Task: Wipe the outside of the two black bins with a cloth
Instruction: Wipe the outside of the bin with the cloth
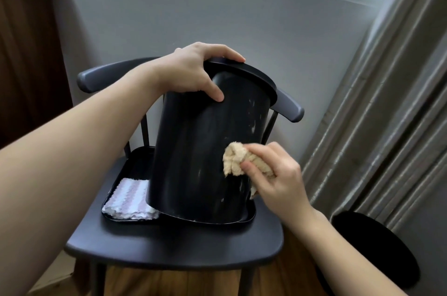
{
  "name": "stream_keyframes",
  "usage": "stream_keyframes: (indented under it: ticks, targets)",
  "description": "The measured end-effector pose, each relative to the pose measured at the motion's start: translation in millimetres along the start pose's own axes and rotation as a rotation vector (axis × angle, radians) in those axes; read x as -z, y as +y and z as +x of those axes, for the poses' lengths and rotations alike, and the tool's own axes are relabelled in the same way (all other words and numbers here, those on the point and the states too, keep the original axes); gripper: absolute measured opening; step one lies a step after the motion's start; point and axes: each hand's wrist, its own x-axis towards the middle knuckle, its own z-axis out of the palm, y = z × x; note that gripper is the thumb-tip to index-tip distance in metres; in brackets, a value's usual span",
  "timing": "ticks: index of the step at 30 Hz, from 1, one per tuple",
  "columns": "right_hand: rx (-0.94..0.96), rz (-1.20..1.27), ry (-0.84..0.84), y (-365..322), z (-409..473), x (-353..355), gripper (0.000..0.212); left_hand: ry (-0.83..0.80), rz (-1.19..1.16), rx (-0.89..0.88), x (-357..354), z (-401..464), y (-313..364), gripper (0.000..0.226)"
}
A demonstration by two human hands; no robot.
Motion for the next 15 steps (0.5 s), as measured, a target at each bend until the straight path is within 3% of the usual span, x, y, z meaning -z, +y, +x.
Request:
stream_keyframes:
  ticks: [4, 6, 11, 15]
  targets:
    - [0.103, 0.052, -0.139, 1, -23, -2, 0.025, -0.006, -0.015, -0.001, 0, 0, 2, 0.075]
    - [0.108, 0.026, -0.114, 0, -15, -1, 0.023, -0.004, -0.02, -0.009, 1, 0, 2, 0.076]
    - [-0.044, -0.045, 0.128, -1, 16, -3, 0.023, 0.0, -0.037, -0.028, 0, 1, 0, 0.074]
    - [0.056, 0.013, -0.003, 4, -11, -6, 0.023, -0.003, -0.056, -0.039, 1, 1, -4, 0.074]
